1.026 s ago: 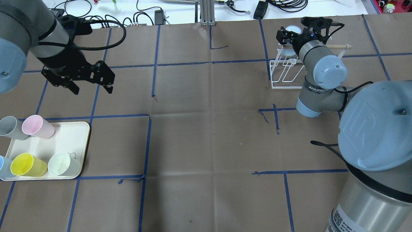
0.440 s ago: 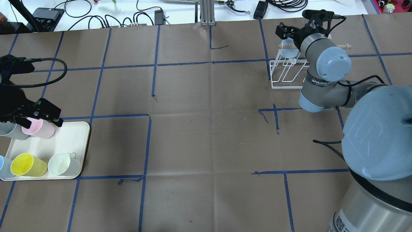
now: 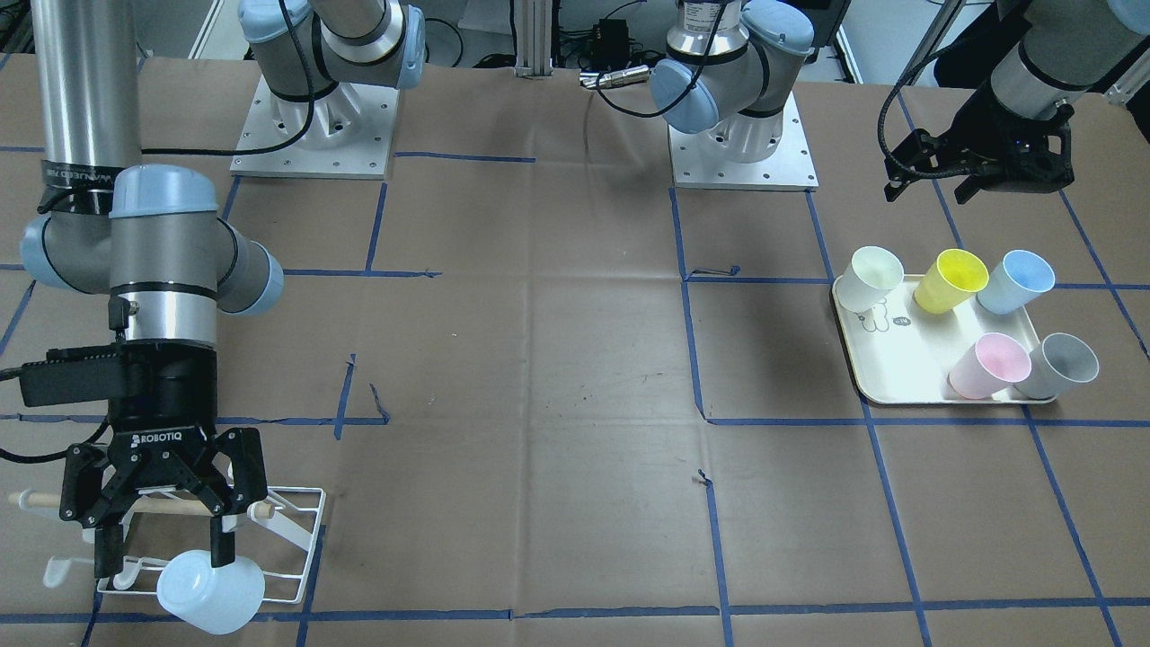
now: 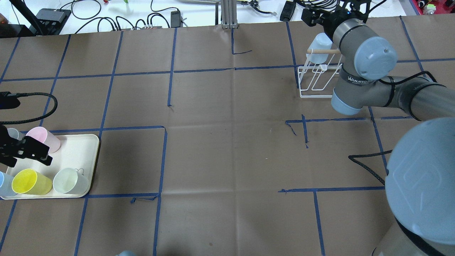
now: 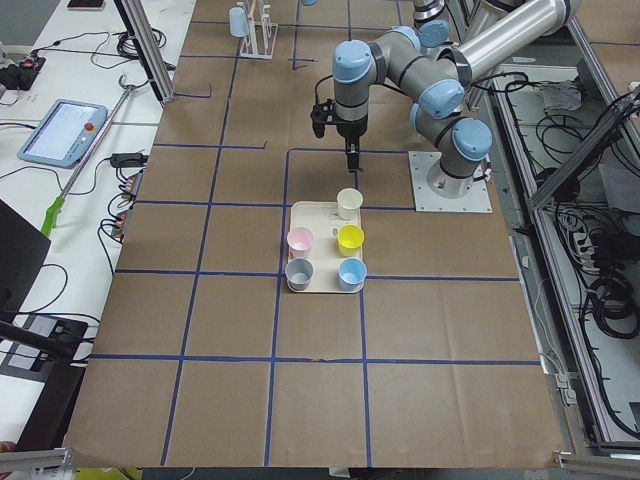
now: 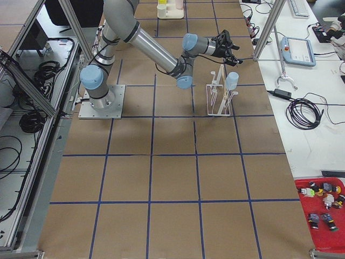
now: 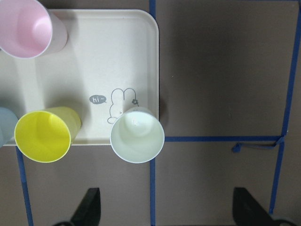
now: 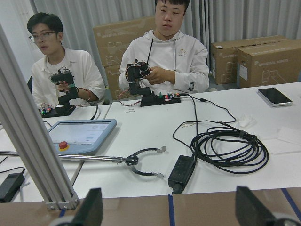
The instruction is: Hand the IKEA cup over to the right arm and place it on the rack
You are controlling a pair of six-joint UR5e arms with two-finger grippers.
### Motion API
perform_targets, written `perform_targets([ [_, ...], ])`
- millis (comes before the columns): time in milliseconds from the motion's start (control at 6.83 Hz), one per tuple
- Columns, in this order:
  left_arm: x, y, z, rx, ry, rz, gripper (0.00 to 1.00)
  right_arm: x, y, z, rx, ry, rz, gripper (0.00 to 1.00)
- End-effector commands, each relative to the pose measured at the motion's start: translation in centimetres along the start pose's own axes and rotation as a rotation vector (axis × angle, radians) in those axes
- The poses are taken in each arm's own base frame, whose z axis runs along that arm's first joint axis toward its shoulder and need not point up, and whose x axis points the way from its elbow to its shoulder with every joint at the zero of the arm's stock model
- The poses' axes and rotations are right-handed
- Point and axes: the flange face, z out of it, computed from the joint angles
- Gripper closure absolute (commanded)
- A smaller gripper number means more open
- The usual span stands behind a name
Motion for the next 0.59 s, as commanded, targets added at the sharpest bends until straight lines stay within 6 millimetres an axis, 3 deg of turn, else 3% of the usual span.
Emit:
perform_targets([
  [0, -0.1, -0.1, 3.5, -0.008, 0.008, -0.009, 0.01, -6.2, -1.2, -2.2, -0.029, -0.108, 0.118, 0.0],
  [293, 0.7, 0.4, 8.8, 0.019, -0.009, -0.011, 0.01, -12.4, 0.1, -3.2, -0.076, -0.201, 0.329, 0.0],
  [440, 0.8, 0.5, 10.1, 0.025, -0.012, -0.011, 0.01, -14.3, 0.5, -3.7, -0.107, -0.231, 0.462, 0.0],
])
